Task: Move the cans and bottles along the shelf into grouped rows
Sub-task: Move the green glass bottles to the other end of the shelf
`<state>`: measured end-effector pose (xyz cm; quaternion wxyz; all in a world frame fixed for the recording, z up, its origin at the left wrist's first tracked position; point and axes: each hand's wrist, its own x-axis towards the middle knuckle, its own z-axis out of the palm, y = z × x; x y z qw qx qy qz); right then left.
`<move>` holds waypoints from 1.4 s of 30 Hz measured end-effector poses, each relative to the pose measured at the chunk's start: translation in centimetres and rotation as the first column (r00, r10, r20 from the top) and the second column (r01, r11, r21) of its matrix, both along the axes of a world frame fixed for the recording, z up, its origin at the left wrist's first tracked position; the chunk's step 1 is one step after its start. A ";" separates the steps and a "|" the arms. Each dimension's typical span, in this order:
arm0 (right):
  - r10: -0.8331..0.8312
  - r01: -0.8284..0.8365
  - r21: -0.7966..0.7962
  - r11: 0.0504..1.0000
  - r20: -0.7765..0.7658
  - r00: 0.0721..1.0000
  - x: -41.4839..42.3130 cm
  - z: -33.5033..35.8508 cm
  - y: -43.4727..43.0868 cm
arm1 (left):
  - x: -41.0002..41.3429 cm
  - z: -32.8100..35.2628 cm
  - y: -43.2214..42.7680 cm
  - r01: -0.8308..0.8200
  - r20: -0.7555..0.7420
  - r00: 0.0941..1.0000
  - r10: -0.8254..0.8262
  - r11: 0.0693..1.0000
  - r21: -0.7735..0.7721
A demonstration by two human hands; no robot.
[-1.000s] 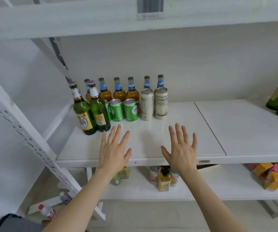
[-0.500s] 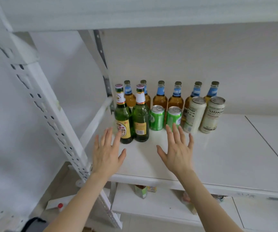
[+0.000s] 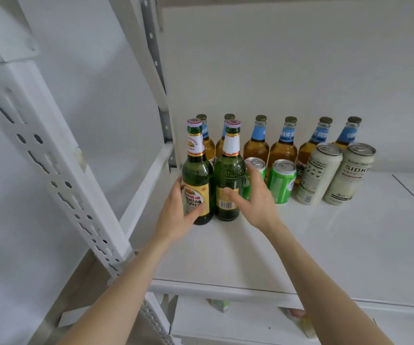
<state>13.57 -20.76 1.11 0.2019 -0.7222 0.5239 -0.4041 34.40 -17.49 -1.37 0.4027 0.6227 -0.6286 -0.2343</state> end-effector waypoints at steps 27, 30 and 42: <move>0.157 -0.342 0.224 0.913 0.581 0.799 -0.4 0.9 -0.5 | -0.3 0.1 0.4 0.098 -0.454 0.891 0.026 0.964 0.247; 0.105 -0.335 0.263 0.905 0.624 0.775 -0.9 1.5 0.6 | -0.8 0.3 1.3 0.083 -0.476 0.878 0.056 0.961 0.265; -0.158 -0.298 0.490 0.819 0.692 0.704 -6.3 3.1 5.4 | -4.4 2.6 6.9 0.133 -0.571 0.818 0.078 0.938 0.319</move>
